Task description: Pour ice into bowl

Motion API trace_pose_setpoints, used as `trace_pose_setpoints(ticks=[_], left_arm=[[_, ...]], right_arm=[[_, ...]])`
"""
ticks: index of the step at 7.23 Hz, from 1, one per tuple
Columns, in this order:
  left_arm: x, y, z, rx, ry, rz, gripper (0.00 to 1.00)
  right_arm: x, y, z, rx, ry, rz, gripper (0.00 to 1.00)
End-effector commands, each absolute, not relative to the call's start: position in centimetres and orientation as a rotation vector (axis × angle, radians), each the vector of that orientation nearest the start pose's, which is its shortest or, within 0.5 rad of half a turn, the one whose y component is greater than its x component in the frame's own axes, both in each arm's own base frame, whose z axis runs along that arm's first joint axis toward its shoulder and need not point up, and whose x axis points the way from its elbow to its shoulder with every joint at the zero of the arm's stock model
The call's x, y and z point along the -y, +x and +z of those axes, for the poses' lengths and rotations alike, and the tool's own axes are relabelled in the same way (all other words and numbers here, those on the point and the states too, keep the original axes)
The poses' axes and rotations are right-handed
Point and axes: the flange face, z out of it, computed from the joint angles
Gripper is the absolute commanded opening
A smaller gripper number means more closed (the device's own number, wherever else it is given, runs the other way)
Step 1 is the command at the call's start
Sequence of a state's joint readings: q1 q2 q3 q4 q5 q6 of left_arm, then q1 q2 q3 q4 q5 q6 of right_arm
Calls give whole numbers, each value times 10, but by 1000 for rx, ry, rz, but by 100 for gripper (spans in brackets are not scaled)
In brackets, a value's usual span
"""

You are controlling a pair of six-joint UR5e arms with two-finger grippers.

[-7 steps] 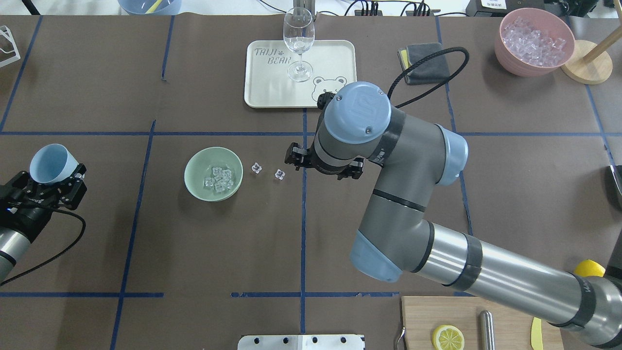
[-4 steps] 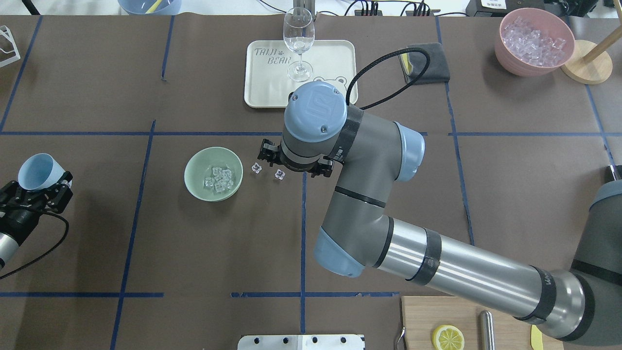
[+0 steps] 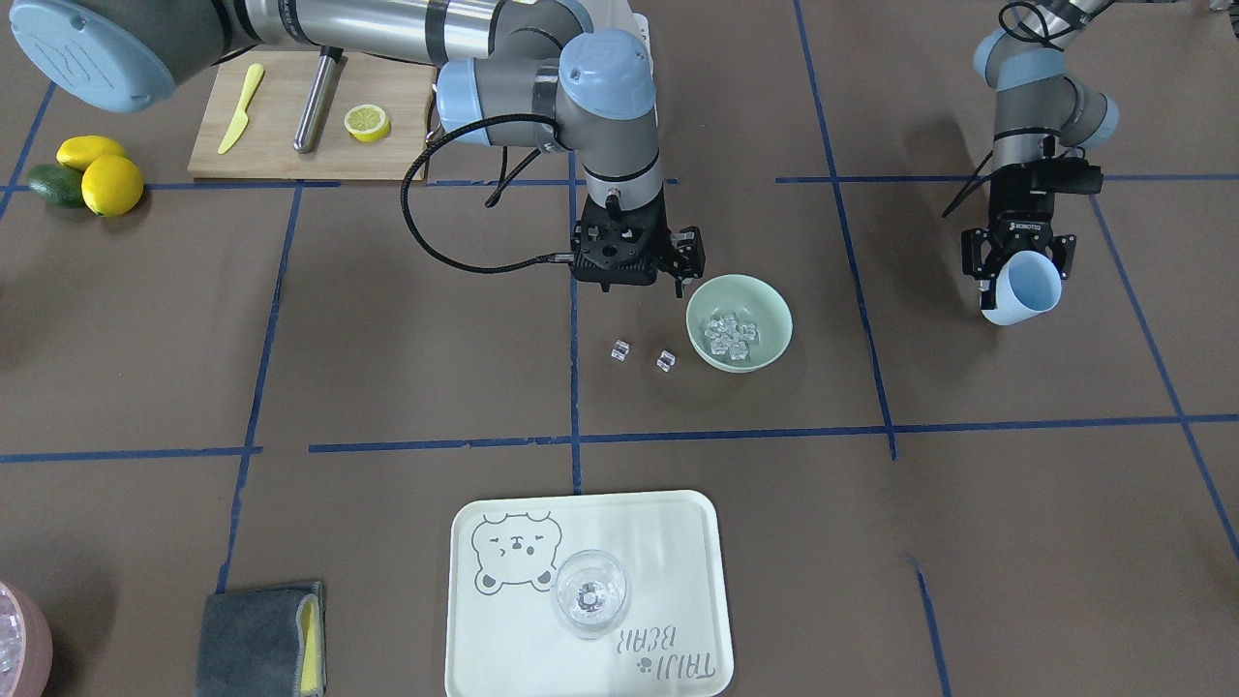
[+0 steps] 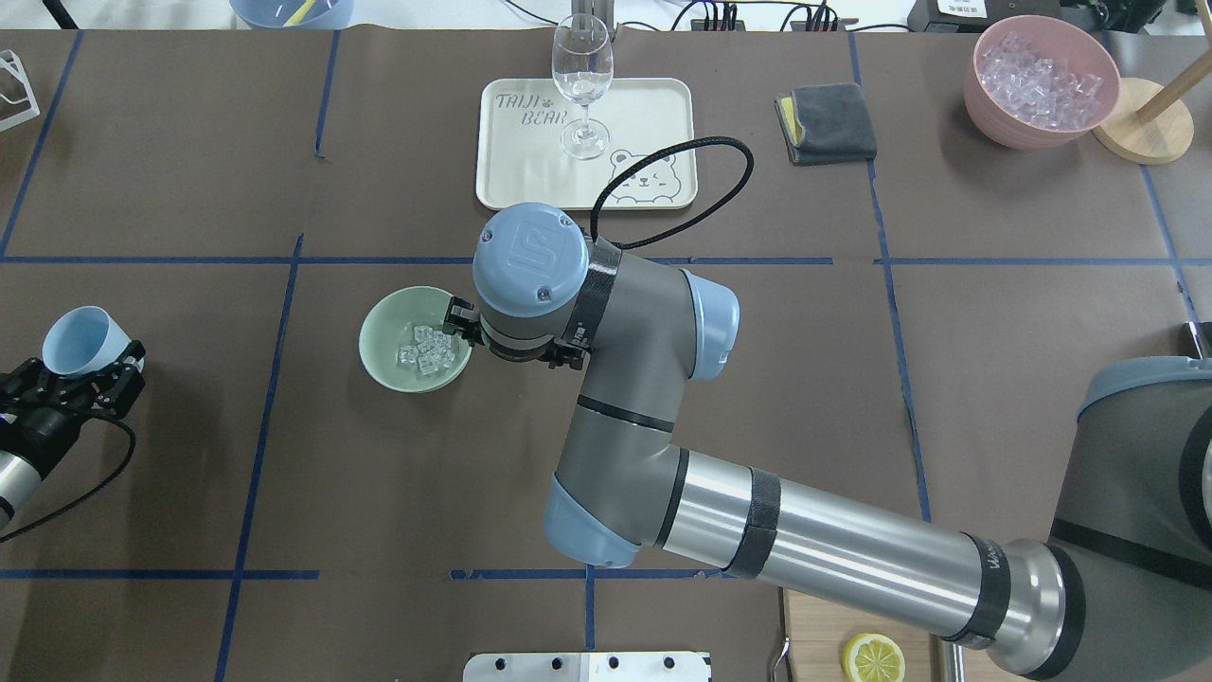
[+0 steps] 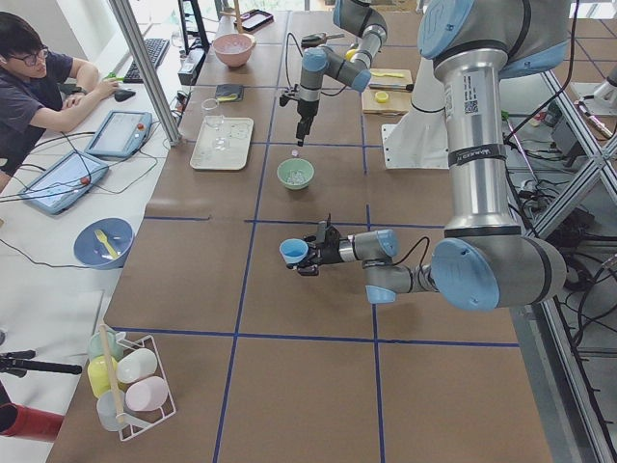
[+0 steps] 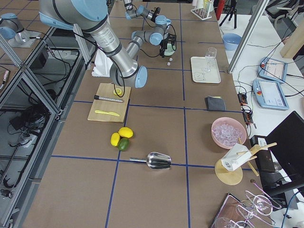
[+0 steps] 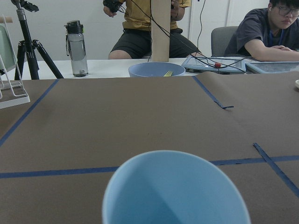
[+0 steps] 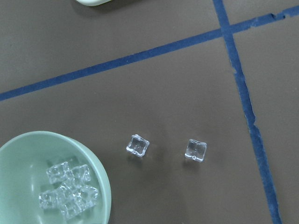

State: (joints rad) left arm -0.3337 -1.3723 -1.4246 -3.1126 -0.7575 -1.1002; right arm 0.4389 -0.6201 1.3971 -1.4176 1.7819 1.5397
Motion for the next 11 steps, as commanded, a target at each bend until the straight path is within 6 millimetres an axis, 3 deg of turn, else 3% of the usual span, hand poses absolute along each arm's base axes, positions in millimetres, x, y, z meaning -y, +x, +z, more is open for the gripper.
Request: trace_pose_setpoints(ticks=[1, 2, 3, 6, 9, 11], left_arm=[[323, 303, 651, -751, 1082, -375, 30], [323, 303, 651, -753, 1083, -375, 85], [325, 302, 648, -763, 1081, -376, 100], [326, 290, 646, -814, 1036, -347, 100], [316, 262, 628, -832, 1042, -353, 100], [314, 259, 630, -825, 1041, -350, 100]], right_arm=[[424, -645, 110, 952, 32, 278, 100], [425, -652, 104, 948, 29, 277, 100], [430, -664, 97, 934, 26, 278, 100], [435, -674, 100, 913, 46, 293, 100], [438, -679, 105, 902, 47, 298, 100], [445, -708, 106, 917, 62, 303, 100]])
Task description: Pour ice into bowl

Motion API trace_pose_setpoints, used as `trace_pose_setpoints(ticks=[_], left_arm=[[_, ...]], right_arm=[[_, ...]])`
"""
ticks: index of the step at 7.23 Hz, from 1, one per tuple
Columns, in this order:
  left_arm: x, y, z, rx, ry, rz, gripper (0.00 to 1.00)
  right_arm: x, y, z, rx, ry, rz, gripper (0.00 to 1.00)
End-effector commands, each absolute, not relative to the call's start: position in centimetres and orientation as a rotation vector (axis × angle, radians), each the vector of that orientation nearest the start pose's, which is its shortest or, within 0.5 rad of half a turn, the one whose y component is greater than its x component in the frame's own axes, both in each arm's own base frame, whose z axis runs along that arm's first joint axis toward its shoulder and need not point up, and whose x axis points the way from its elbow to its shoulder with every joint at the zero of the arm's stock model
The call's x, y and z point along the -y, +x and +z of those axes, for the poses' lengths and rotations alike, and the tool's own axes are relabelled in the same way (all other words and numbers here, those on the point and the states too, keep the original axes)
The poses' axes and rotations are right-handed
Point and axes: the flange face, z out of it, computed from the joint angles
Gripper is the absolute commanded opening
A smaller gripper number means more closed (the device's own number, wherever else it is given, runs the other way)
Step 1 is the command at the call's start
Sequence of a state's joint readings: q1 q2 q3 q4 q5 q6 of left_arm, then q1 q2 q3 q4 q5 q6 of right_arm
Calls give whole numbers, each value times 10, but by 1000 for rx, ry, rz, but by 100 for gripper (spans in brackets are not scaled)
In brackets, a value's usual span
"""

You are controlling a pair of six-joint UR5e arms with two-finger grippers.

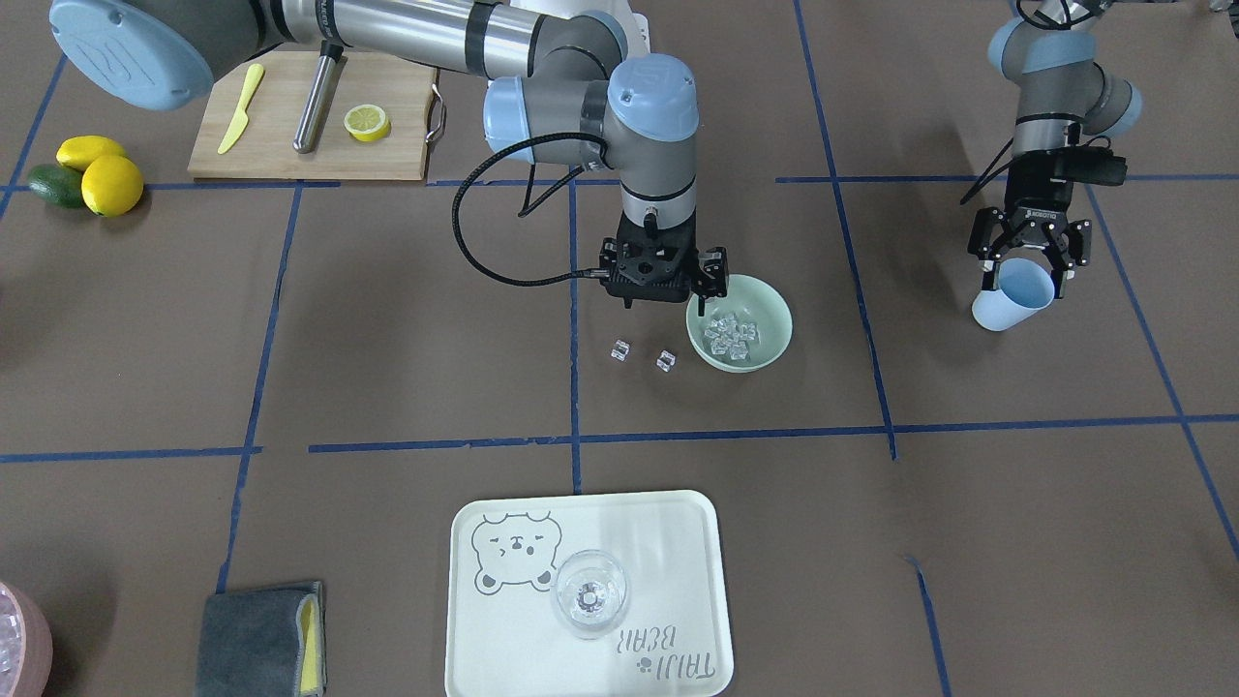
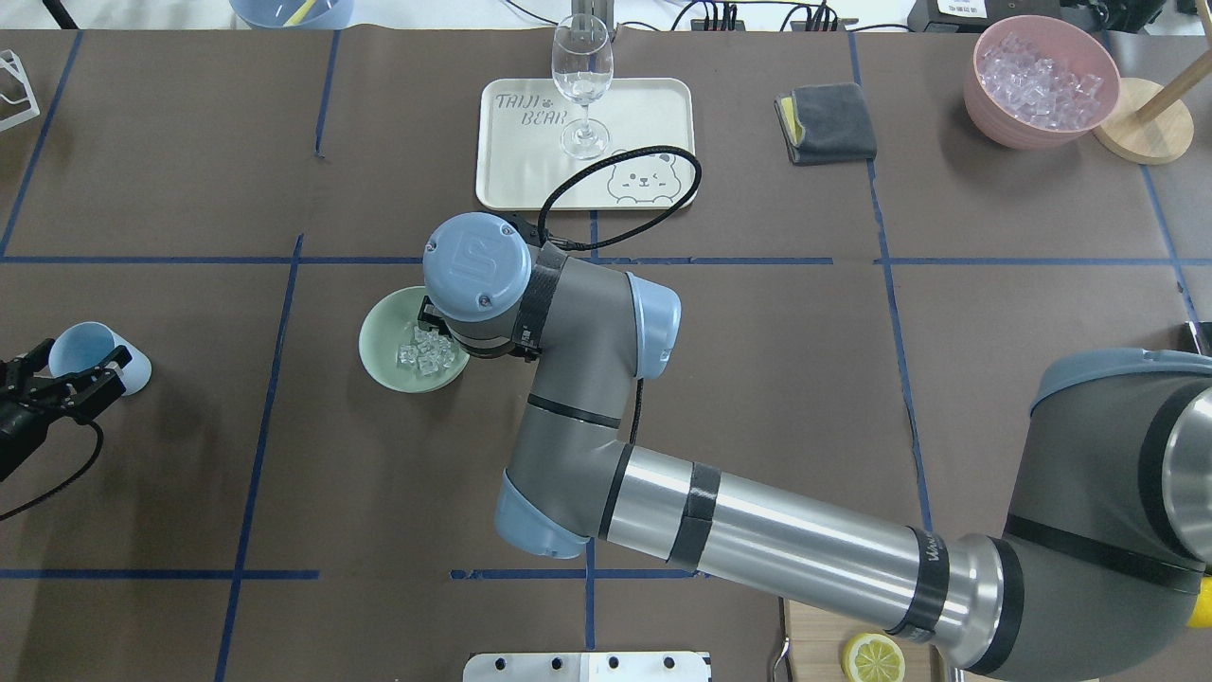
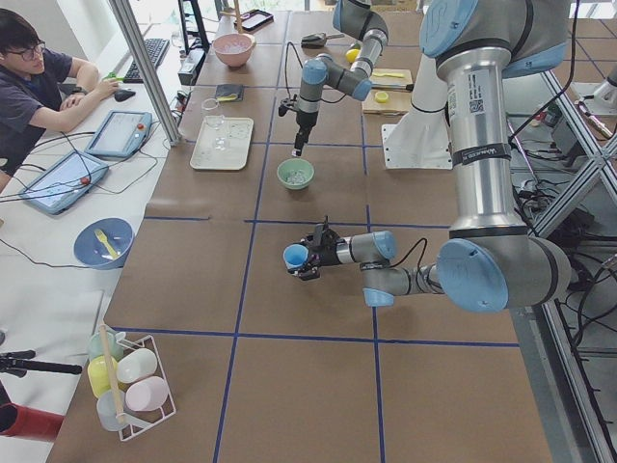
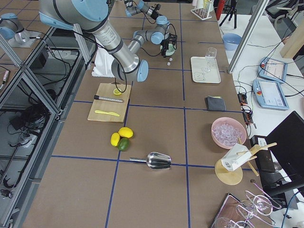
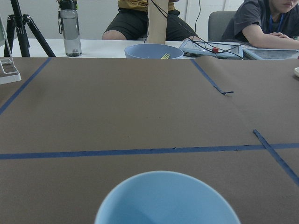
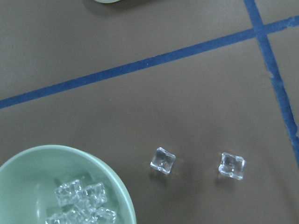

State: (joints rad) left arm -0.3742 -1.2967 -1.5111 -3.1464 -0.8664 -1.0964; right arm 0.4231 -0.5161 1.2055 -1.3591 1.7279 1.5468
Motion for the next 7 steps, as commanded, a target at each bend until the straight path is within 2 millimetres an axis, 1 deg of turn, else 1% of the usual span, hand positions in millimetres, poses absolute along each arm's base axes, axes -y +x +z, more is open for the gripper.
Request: trace_pose_setpoints(ticks=[1, 2, 3, 4, 5, 6, 7], left_arm=[[314, 259, 630, -825, 1041, -350, 100], [314, 259, 630, -828, 1040, -349, 100], [313, 256, 629, -829, 1038, -348, 100], [309, 248, 623, -842, 1025, -338, 100], [303, 236, 616, -849, 1010, -325, 100], [303, 228, 613, -846, 1012, -321, 100], [309, 220, 611, -821, 1034, -319, 100]], right_arm=[[444, -715, 107, 905, 57, 300, 100], [442, -720, 112, 895, 52, 298, 99], [440, -722, 112, 892, 50, 297, 71], [438, -724, 114, 890, 49, 293, 4], [437, -724, 112, 893, 49, 282, 0], [434, -725, 106, 901, 48, 278, 0], [431, -726, 101, 907, 47, 272, 0]])
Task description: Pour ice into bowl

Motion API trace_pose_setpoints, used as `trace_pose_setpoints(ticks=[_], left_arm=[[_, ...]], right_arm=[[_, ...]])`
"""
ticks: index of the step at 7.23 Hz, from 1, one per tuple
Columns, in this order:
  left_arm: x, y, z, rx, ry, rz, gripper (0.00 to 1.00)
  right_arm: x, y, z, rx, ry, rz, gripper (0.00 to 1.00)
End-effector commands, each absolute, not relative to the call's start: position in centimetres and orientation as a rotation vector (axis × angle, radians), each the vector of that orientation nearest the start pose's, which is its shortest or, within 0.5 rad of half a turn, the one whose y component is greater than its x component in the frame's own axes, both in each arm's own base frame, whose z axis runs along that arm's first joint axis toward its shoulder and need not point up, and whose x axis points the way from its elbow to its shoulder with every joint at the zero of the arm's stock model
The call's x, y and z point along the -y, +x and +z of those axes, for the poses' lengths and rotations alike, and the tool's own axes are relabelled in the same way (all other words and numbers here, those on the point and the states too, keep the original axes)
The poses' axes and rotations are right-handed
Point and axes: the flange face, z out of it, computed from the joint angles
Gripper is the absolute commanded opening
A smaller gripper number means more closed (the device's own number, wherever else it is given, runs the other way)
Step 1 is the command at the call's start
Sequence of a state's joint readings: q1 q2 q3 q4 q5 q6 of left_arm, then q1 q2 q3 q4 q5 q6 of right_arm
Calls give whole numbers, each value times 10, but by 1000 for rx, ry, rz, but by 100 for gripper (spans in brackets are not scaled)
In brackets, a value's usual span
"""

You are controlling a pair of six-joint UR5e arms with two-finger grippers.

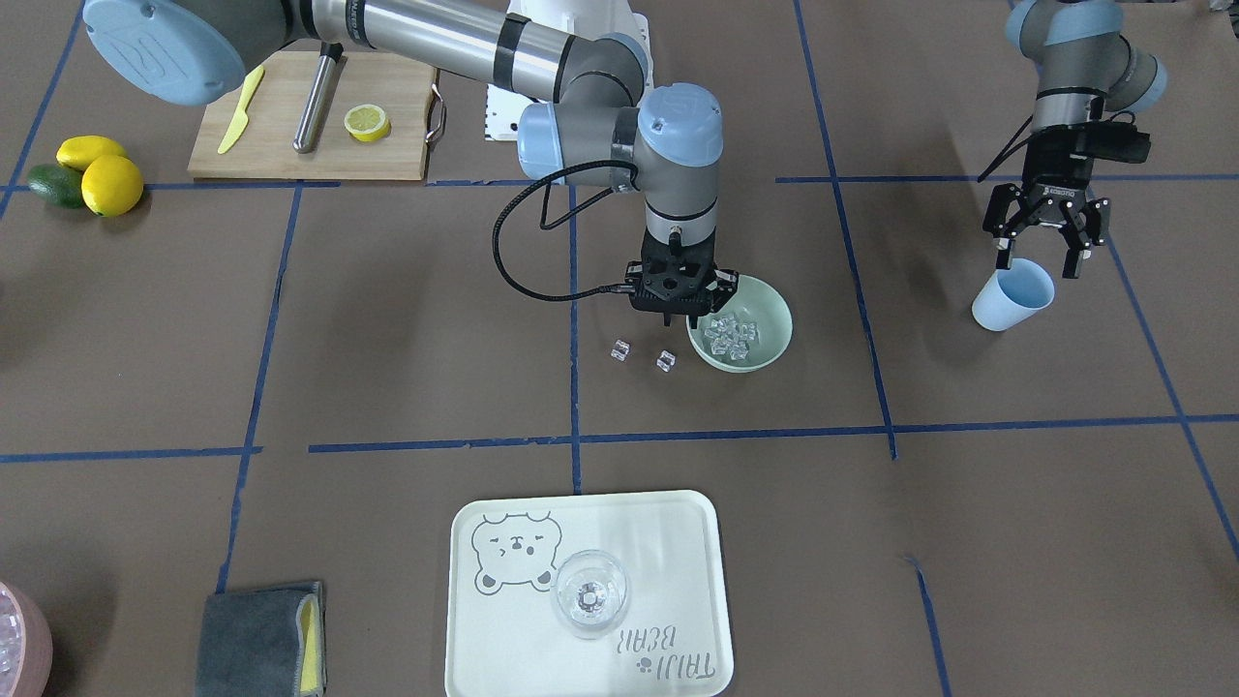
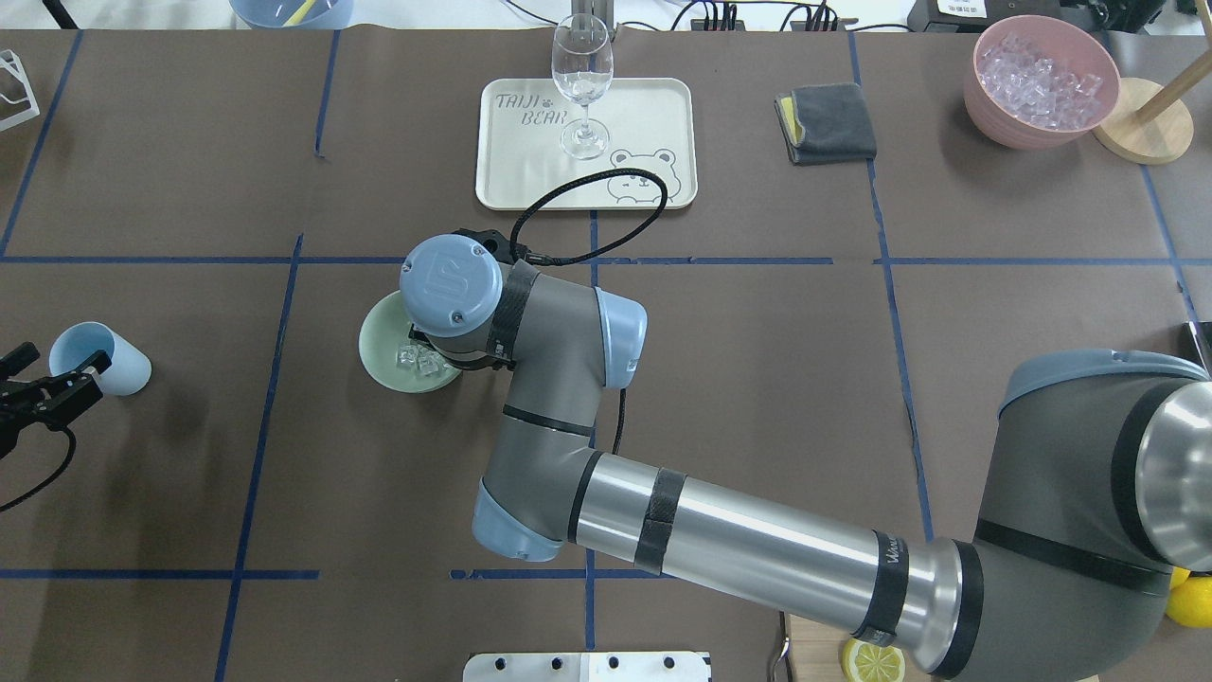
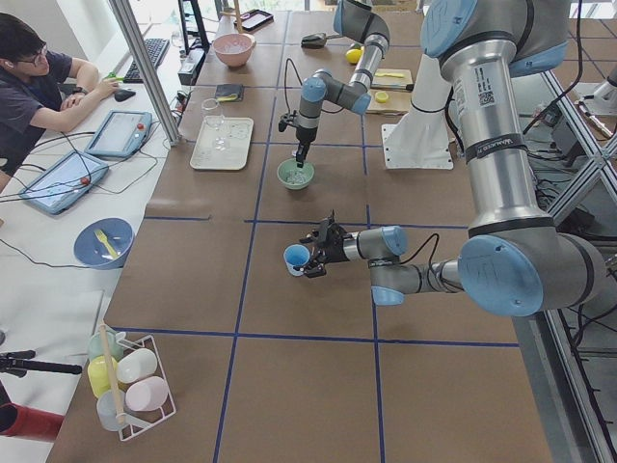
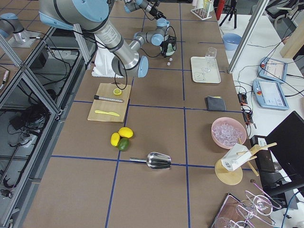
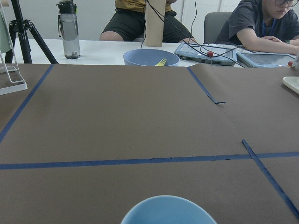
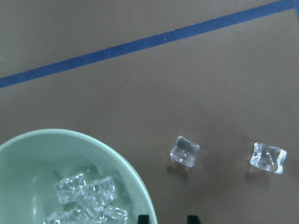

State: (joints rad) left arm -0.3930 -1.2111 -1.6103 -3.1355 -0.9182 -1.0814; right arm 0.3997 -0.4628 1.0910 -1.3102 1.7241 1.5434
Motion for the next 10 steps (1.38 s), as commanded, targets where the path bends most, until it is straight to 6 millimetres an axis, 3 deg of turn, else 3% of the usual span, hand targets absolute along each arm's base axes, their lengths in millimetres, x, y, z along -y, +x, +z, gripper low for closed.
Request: trace_pose_setpoints(ticks=[1, 4, 6, 7, 8, 9, 10], left_arm=[[313, 215, 606, -828, 1033, -313, 100], [328, 193, 582, -844, 1044, -283, 100], [354, 160, 580, -791, 1032, -181, 100], [368, 146, 571, -769, 976, -108, 100], [405, 136, 549, -748, 917, -59, 100], [434, 113, 536, -706, 866, -20, 100], [465, 103, 520, -645, 844, 27, 100]], right_arm=[[430, -727, 98, 910, 46, 269, 0], [428, -720, 74, 948, 52, 267, 0], [431, -695, 54, 971, 28, 261, 0], [434, -670, 49, 954, 20, 271, 0], [429, -636, 54, 953, 31, 270, 0], [435, -599, 62, 925, 44, 257, 0], [448, -555, 88, 906, 42, 239, 0]])
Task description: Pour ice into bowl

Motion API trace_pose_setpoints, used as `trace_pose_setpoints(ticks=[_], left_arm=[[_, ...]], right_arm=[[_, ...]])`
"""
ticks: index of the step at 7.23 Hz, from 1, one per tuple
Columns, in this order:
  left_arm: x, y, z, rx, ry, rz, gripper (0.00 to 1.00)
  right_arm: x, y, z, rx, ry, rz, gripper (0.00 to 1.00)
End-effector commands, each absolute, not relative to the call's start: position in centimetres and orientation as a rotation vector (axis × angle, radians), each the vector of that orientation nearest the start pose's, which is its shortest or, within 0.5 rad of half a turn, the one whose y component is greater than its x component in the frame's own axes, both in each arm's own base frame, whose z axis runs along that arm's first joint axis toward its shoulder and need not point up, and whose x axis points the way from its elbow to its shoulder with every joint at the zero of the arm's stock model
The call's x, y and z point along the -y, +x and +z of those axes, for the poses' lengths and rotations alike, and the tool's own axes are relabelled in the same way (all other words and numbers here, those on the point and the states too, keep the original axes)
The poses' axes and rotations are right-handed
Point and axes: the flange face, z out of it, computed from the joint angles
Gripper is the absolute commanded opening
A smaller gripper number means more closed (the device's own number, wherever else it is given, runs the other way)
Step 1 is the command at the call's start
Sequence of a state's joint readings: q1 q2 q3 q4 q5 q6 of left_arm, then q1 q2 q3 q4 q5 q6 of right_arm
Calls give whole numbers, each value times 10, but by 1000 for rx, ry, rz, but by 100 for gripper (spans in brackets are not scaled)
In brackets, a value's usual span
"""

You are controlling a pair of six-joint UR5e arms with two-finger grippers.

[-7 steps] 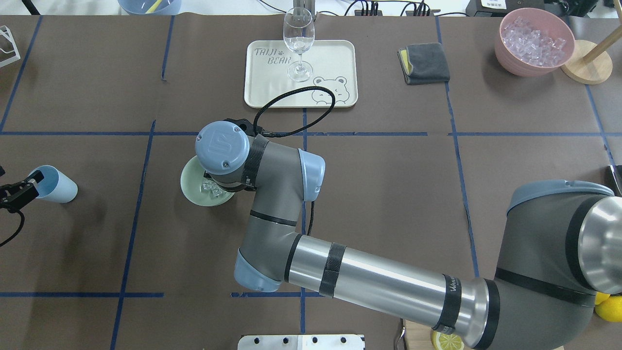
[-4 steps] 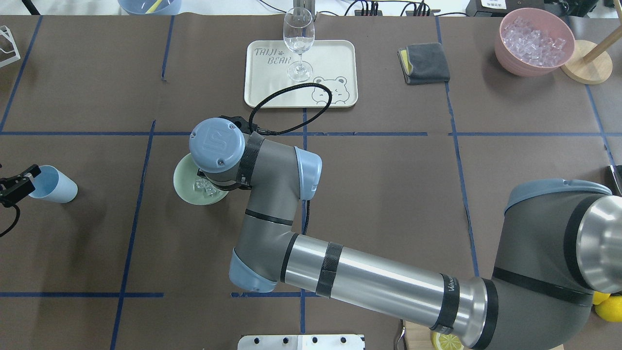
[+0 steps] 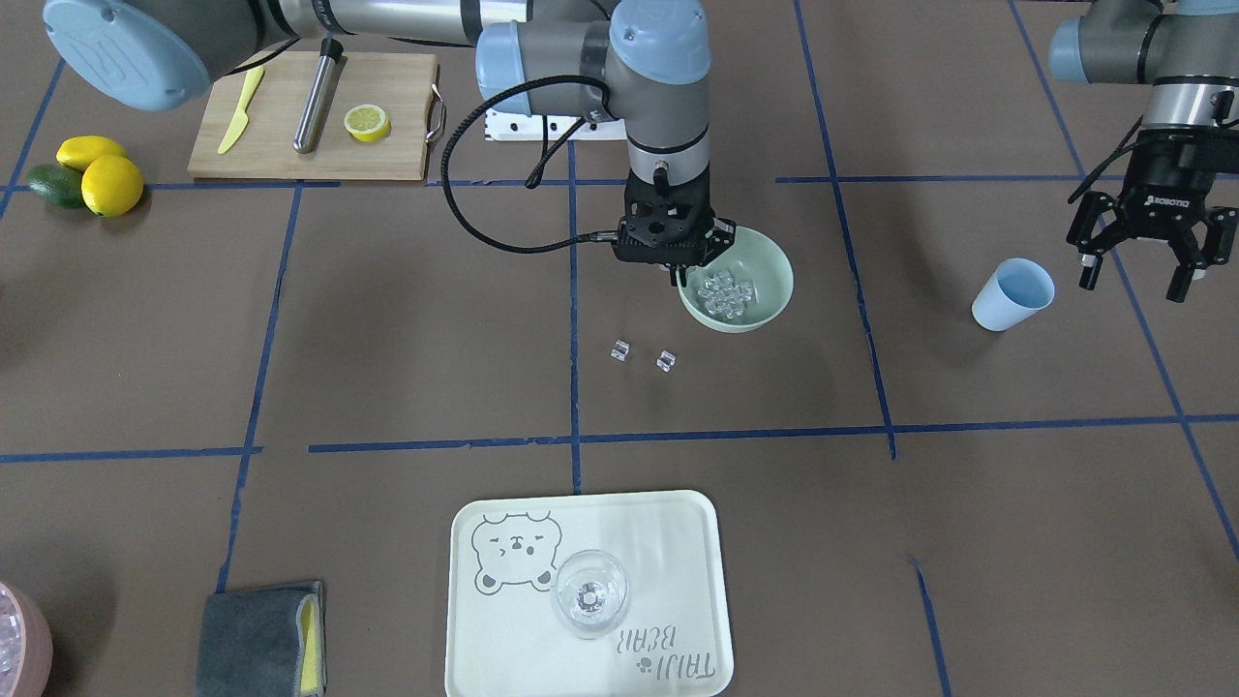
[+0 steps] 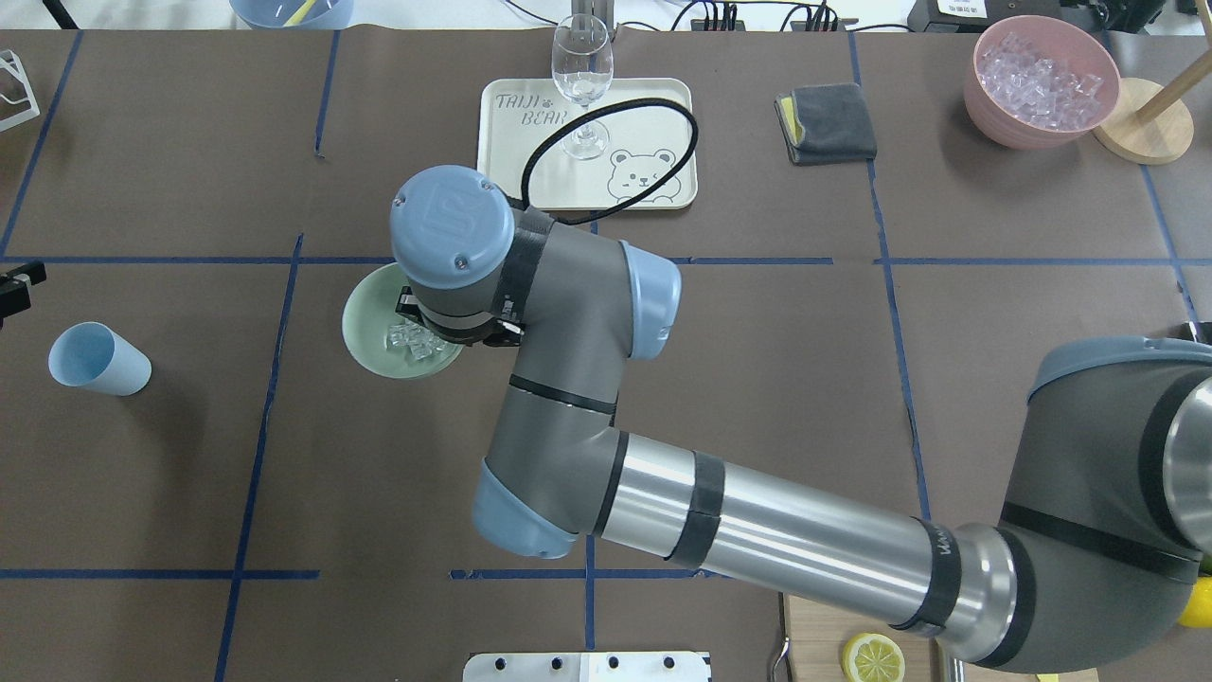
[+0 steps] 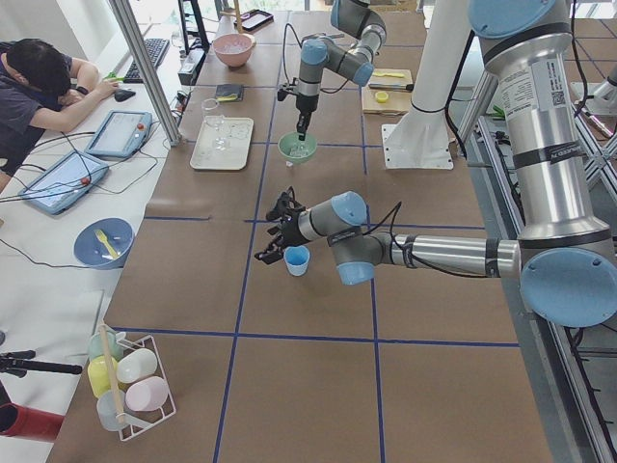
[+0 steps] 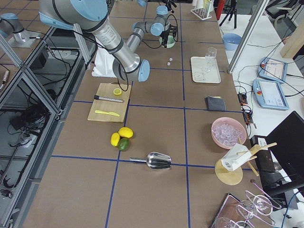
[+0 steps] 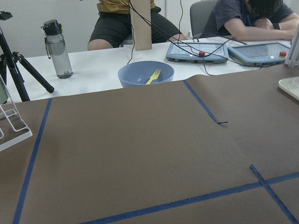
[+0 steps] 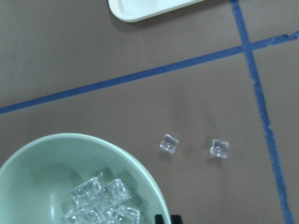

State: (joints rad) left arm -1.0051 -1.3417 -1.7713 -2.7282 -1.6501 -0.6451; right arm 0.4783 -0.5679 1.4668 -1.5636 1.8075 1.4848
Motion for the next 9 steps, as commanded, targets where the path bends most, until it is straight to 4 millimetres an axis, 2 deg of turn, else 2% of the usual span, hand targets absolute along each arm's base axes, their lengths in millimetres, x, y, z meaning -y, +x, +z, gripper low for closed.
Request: trace_pose_setpoints(ticks=[1, 2, 3, 4, 5, 6, 7, 8, 9], left_arm=[[476, 98, 525, -571, 791, 65, 100], [485, 98, 523, -535, 777, 102, 100], [487, 93, 525, -516, 760, 121, 100], [487, 91, 528, -556, 696, 153, 100], [504, 87, 515, -587, 633, 159, 100], [526, 81, 503, -547, 582, 182, 100], [543, 72, 492, -520, 543, 173, 100], [547, 57, 492, -503, 536, 184, 100], [547, 57, 495, -509, 532, 200, 100]], right_arm=[[458, -501, 138, 897, 62, 217, 0], [473, -450, 184, 876, 74, 173, 0], [479, -411, 230, 852, 64, 153, 0], [483, -377, 265, 817, 74, 161, 0], [477, -349, 296, 803, 80, 140, 0], [472, -317, 336, 823, 62, 150, 0], [454, -284, 398, 859, 65, 145, 0], [438, -247, 446, 880, 45, 149, 0], [426, -200, 496, 844, 52, 102, 0]])
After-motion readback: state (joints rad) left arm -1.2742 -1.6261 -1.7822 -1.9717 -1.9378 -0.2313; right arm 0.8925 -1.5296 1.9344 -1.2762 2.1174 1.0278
